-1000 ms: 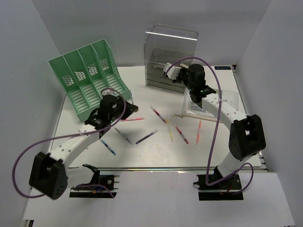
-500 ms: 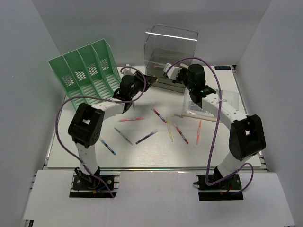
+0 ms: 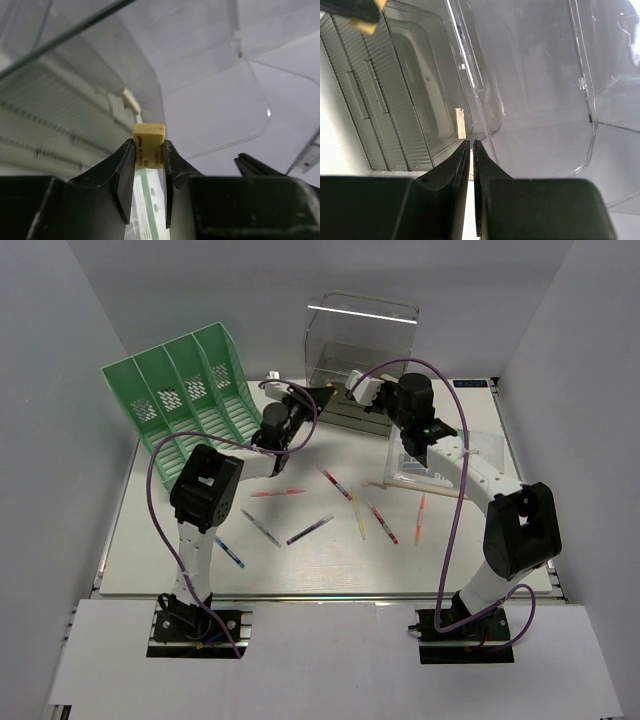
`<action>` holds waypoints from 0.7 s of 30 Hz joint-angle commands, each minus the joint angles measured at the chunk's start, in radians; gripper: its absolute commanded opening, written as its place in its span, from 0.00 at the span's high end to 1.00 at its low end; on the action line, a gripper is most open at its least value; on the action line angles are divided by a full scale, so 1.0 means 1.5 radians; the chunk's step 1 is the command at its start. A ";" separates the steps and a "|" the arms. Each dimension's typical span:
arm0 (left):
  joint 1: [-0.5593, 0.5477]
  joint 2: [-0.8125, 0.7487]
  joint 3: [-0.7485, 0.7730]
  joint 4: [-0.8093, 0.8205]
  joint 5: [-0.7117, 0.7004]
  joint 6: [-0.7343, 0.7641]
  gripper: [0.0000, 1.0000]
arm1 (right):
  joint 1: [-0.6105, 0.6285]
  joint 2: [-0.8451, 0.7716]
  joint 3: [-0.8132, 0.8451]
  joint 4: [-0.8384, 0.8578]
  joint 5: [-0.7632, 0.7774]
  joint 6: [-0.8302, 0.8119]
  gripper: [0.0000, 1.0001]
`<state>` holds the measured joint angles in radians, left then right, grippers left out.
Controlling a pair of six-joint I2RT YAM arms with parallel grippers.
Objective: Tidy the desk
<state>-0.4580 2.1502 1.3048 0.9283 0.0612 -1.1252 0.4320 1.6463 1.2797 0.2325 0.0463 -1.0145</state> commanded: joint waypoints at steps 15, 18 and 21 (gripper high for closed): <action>-0.003 0.043 0.110 0.081 -0.117 0.186 0.94 | -0.007 -0.018 0.039 0.047 0.007 0.013 0.87; -0.003 0.056 0.127 0.071 -0.127 0.207 0.93 | -0.007 -0.019 0.041 0.047 0.005 0.012 0.87; -0.009 0.069 0.151 0.058 -0.134 0.210 0.92 | -0.007 -0.017 0.042 0.046 0.006 0.012 0.87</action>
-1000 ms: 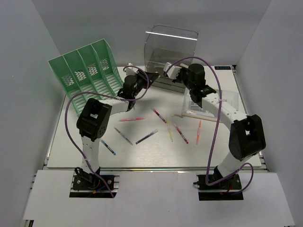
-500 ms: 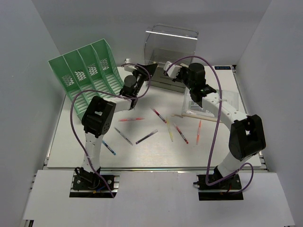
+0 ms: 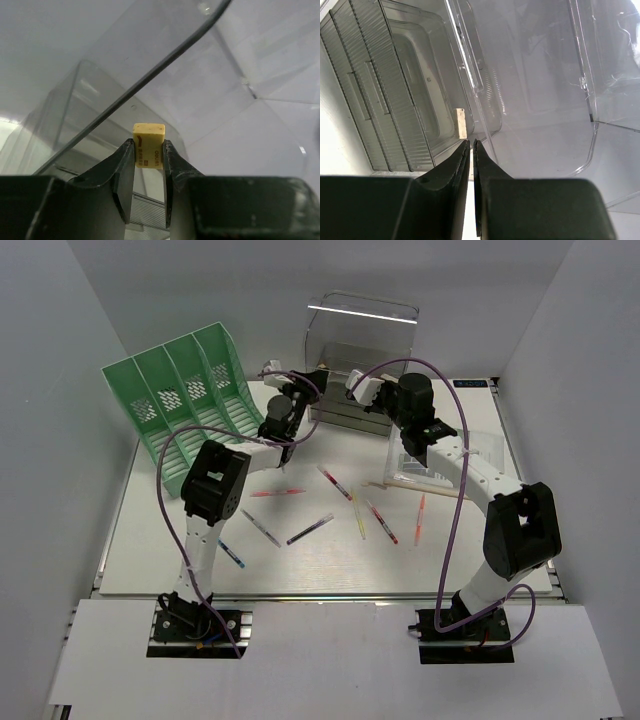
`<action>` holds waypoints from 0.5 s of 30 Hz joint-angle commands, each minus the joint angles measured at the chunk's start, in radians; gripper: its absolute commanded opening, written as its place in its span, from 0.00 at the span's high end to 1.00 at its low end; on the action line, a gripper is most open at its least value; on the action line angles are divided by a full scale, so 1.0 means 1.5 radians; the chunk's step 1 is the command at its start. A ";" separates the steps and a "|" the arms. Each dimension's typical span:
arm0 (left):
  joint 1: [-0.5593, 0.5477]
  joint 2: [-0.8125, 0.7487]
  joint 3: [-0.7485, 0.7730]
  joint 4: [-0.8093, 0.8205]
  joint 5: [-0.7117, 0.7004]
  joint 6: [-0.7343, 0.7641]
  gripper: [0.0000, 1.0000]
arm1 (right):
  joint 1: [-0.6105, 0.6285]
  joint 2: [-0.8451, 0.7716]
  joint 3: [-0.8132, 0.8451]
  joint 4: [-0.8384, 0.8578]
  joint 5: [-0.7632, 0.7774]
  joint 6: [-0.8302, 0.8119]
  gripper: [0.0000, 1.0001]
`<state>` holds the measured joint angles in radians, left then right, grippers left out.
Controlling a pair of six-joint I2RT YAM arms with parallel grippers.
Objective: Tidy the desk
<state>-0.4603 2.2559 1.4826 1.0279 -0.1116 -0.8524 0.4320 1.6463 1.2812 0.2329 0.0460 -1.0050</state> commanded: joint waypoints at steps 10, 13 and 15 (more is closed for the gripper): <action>-0.019 0.047 0.108 -0.034 -0.018 0.027 0.87 | -0.005 -0.016 0.043 0.044 0.005 0.006 0.87; -0.019 0.054 0.115 -0.045 -0.024 0.027 0.80 | -0.005 -0.017 0.042 0.043 0.005 0.005 0.87; -0.019 0.054 0.114 -0.048 -0.026 0.029 0.77 | -0.005 -0.017 0.041 0.043 0.005 0.006 0.87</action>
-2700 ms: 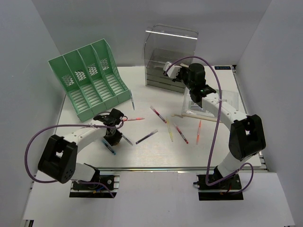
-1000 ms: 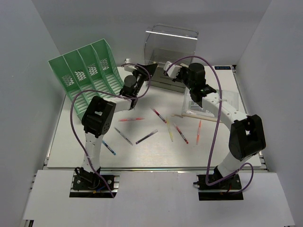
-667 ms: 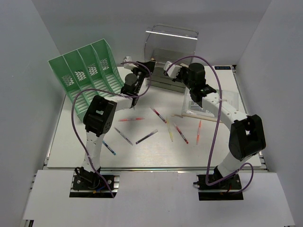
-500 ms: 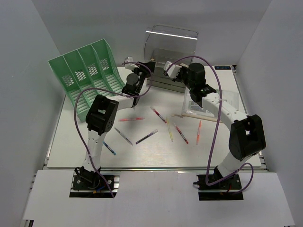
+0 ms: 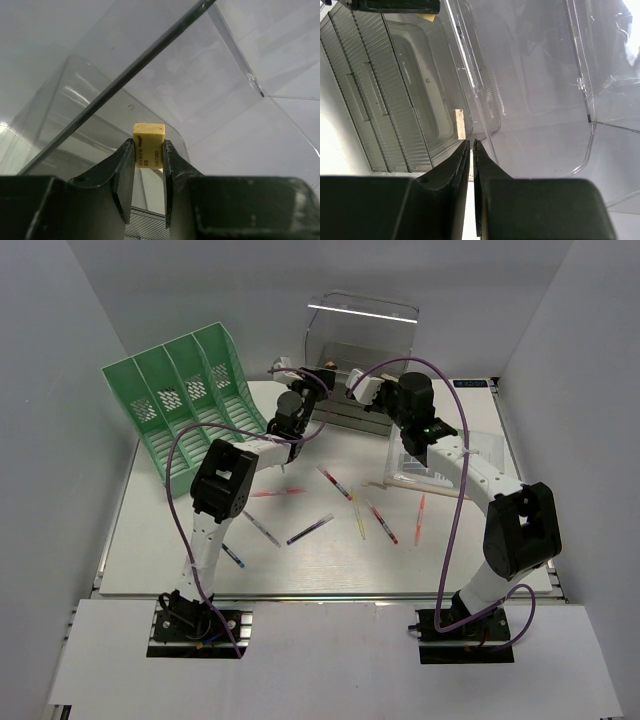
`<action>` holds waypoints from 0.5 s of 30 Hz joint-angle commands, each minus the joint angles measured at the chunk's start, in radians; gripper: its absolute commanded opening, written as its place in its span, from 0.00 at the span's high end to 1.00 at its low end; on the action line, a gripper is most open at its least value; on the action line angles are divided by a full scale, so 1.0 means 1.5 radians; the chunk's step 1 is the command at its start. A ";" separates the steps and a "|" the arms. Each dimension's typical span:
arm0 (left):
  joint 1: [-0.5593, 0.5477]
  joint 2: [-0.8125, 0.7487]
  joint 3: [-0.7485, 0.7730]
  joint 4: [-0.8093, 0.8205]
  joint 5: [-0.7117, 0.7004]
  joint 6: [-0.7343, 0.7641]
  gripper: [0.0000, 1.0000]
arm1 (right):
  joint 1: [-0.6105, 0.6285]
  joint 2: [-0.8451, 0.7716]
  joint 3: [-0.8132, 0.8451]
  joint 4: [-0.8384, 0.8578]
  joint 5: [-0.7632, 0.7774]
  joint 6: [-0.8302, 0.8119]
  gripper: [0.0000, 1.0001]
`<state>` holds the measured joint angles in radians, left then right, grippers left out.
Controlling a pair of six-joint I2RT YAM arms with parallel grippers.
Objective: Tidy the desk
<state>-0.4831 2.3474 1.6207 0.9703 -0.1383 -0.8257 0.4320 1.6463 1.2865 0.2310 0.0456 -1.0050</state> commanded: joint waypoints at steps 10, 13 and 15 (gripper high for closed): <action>-0.004 -0.024 0.014 -0.039 -0.006 0.023 0.45 | -0.004 -0.018 0.035 0.043 0.008 0.007 0.87; -0.004 -0.038 0.006 -0.037 -0.001 0.022 0.37 | -0.004 -0.018 0.035 0.039 0.010 0.007 0.87; -0.004 -0.056 -0.013 -0.030 0.007 0.020 0.37 | -0.003 -0.018 0.035 0.039 0.011 0.006 0.87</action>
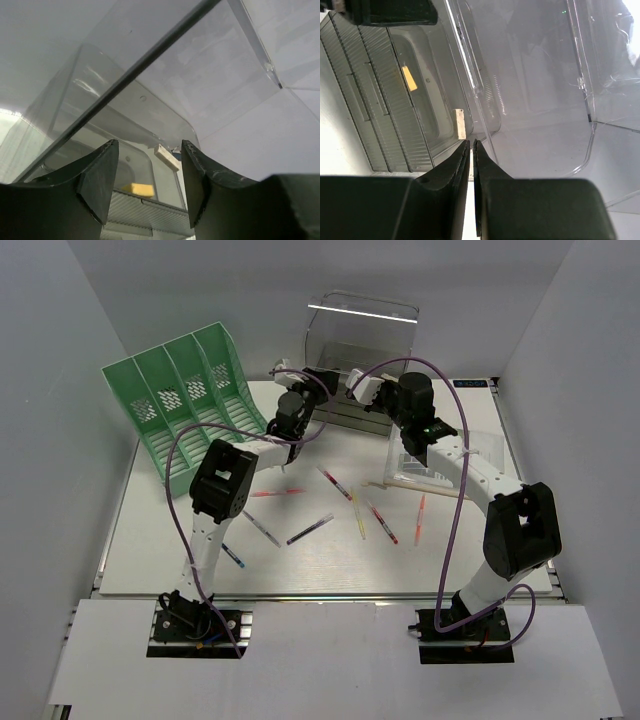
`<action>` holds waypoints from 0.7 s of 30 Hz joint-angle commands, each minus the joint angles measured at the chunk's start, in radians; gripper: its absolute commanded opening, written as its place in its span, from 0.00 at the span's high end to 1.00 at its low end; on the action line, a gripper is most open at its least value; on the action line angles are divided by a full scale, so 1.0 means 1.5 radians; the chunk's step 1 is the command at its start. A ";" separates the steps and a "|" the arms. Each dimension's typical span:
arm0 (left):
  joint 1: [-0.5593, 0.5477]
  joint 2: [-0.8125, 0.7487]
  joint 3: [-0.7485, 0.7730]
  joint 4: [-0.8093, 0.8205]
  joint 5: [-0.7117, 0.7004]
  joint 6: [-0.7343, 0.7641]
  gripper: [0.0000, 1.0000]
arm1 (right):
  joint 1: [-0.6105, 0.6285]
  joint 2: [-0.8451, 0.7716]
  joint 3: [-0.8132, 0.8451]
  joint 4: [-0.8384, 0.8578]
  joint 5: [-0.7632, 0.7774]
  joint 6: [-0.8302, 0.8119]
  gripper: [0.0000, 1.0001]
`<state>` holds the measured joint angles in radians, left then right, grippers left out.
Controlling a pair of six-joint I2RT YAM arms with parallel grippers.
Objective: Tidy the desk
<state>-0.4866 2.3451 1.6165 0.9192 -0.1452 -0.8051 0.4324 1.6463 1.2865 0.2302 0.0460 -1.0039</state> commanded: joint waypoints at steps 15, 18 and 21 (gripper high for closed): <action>0.009 -0.385 -0.488 0.091 0.171 -0.008 0.60 | -0.003 -0.005 0.031 0.016 0.009 0.019 0.85; 0.016 -0.479 -0.566 0.050 0.222 0.045 0.57 | -0.003 -0.003 0.018 0.010 0.005 0.019 0.84; 0.030 -0.567 -0.605 -0.046 0.262 0.102 0.47 | -0.003 -0.001 0.006 0.006 0.004 0.024 0.83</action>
<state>-0.4622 1.6058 0.7444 0.9596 0.1410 -0.7448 0.4324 1.6466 1.2865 0.1967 0.0456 -0.9928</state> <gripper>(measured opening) 0.510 0.166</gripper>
